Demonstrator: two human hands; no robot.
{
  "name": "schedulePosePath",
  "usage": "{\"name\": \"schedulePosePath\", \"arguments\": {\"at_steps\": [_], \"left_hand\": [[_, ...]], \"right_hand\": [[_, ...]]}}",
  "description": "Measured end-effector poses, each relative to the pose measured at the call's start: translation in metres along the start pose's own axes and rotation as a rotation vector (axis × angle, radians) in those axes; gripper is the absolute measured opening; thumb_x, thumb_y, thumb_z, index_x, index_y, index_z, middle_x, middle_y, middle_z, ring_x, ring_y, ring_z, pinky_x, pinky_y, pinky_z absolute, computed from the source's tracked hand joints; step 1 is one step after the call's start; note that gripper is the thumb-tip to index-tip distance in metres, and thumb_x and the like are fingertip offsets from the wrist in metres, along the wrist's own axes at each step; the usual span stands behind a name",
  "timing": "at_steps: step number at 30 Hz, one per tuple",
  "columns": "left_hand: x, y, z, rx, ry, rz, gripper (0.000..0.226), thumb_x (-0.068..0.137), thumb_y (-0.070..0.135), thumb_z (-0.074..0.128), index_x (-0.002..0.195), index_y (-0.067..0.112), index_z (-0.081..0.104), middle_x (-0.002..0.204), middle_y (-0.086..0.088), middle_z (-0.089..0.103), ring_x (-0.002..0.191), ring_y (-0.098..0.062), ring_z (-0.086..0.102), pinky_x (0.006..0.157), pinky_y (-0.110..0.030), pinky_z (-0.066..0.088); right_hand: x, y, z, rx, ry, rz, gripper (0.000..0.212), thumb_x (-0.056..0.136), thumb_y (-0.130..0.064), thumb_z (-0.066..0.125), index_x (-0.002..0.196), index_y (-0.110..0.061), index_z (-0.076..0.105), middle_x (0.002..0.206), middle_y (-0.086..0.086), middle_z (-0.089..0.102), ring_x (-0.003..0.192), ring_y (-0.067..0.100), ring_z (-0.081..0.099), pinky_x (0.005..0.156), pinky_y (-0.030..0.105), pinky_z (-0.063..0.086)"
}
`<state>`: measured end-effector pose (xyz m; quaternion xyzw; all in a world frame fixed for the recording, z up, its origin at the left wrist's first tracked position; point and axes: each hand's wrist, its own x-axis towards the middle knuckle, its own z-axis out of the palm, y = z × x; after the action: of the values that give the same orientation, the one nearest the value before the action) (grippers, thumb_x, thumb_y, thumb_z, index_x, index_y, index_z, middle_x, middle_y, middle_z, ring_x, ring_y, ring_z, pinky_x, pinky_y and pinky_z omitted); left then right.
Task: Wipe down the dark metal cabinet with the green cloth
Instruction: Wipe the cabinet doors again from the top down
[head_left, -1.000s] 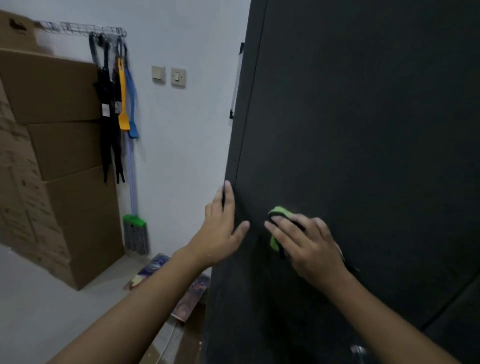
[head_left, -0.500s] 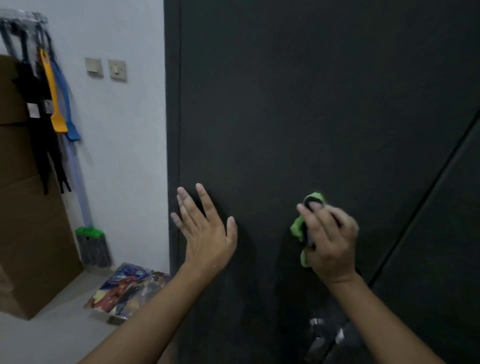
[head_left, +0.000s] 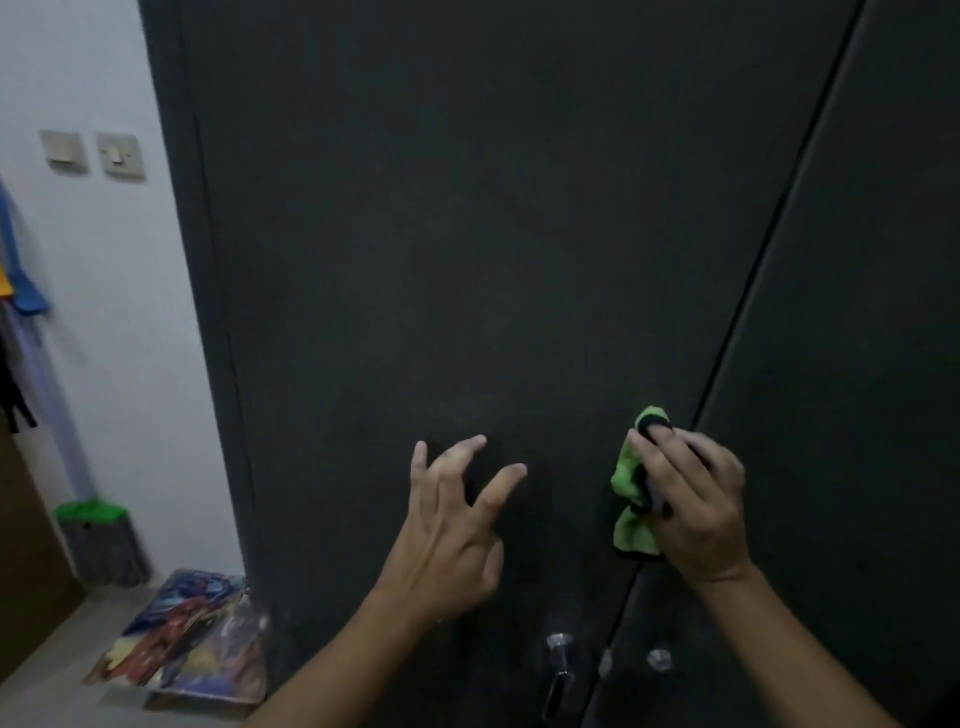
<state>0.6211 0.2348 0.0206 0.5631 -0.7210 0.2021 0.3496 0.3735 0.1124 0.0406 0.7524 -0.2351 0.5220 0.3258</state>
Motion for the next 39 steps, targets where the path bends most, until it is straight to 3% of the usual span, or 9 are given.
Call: {"name": "schedulePosePath", "arguments": {"at_steps": [3, 8, 11, 18, 23, 27, 33, 35, 39], "left_hand": [[0.016, 0.02, 0.005, 0.077, -0.073, -0.01, 0.089, 0.066, 0.021, 0.068, 0.146, 0.027, 0.031, 0.148, -0.017, 0.026, 0.136, -0.033, 0.031, 0.112, -0.066, 0.013], [0.032, 0.045, 0.016, 0.203, -0.137, -0.027, 0.087, 0.067, 0.029, 0.067, 0.148, 0.025, 0.036, 0.15, -0.016, 0.027, 0.138, -0.034, 0.032, 0.11, -0.072, 0.015], [0.034, 0.054, 0.022, 0.24, -0.144, -0.062, 0.089, 0.065, 0.031, 0.071, 0.147, 0.024, 0.039, 0.15, -0.018, 0.027, 0.139, -0.035, 0.031, 0.11, -0.072, 0.012], [0.057, 0.08, 0.03, 0.251, -0.102, 0.005, 0.088, 0.067, 0.031, 0.071, 0.147, 0.023, 0.036, 0.149, -0.016, 0.026, 0.139, -0.032, 0.029, 0.113, -0.066, 0.013], [0.086, 0.117, 0.04, 0.221, -0.011, 0.103, 0.069, 0.077, 0.038, 0.057, 0.142, 0.021, 0.041, 0.149, -0.014, 0.028, 0.14, -0.031, 0.03, 0.117, -0.062, 0.007], [0.106, 0.146, 0.056, 0.28, 0.007, 0.246, 0.076, 0.071, 0.039, 0.067, 0.14, 0.018, 0.042, 0.147, -0.014, 0.031, 0.14, -0.031, 0.028, 0.116, -0.063, 0.006], [0.12, 0.177, 0.077, 0.247, -0.054, 0.291, 0.071, 0.069, 0.03, 0.049, 0.139, 0.017, 0.044, 0.144, -0.013, 0.034, 0.14, -0.032, 0.03, 0.117, -0.06, 0.008], [0.129, 0.185, 0.081, 0.225, -0.06, 0.283, 0.07, 0.069, 0.028, 0.049, 0.138, 0.016, 0.044, 0.144, -0.014, 0.034, 0.14, -0.032, 0.031, 0.118, -0.058, 0.009], [0.147, 0.208, 0.088, 0.194, -0.068, 0.281, 0.068, 0.075, 0.032, 0.047, 0.141, 0.015, 0.046, 0.147, -0.015, 0.035, 0.141, -0.033, 0.03, 0.118, -0.057, 0.012]], "right_hand": [[-0.006, -0.007, 0.007, 0.056, -0.011, -0.02, 0.033, 0.1, -0.01, 0.054, 0.13, -0.018, 0.065, 0.134, -0.002, 0.062, 0.107, 0.028, 0.06, 0.09, 0.043, 0.048], [-0.049, 0.003, 0.003, 0.058, -0.315, -0.483, 0.033, 0.102, -0.023, 0.055, 0.132, -0.032, 0.064, 0.138, -0.014, 0.06, 0.119, 0.016, 0.057, 0.089, 0.035, 0.042], [-0.058, 0.018, -0.01, 0.044, -0.309, -0.402, 0.035, 0.104, -0.021, 0.047, 0.133, -0.031, 0.064, 0.14, -0.013, 0.058, 0.121, 0.015, 0.057, 0.089, 0.037, 0.04], [-0.037, 0.072, -0.029, 0.038, 0.103, 0.149, 0.038, 0.089, -0.003, 0.064, 0.122, -0.021, 0.069, 0.124, -0.002, 0.068, 0.105, 0.026, 0.059, 0.083, 0.048, 0.048], [-0.077, 0.099, -0.04, 0.096, -0.135, -0.209, 0.033, 0.099, -0.02, 0.055, 0.127, -0.029, 0.069, 0.132, -0.012, 0.065, 0.111, 0.019, 0.061, 0.081, 0.041, 0.045], [-0.108, 0.129, -0.064, 0.021, -0.278, -0.304, 0.036, 0.099, -0.022, 0.055, 0.133, -0.033, 0.064, 0.137, -0.016, 0.06, 0.119, 0.014, 0.06, 0.087, 0.038, 0.039], [-0.078, 0.177, -0.086, -0.035, 0.049, 0.183, 0.048, 0.081, -0.001, 0.066, 0.123, -0.022, 0.07, 0.126, -0.004, 0.067, 0.107, 0.025, 0.06, 0.085, 0.046, 0.045], [-0.075, 0.175, -0.082, -0.008, 0.078, 0.223, 0.037, 0.088, -0.004, 0.061, 0.12, -0.02, 0.072, 0.123, -0.002, 0.068, 0.107, 0.025, 0.059, 0.087, 0.047, 0.045], [-0.1, 0.171, -0.084, 0.073, -0.166, -0.196, 0.027, 0.099, -0.021, 0.056, 0.12, -0.029, 0.073, 0.129, -0.012, 0.066, 0.116, 0.017, 0.059, 0.082, 0.038, 0.043]]}}
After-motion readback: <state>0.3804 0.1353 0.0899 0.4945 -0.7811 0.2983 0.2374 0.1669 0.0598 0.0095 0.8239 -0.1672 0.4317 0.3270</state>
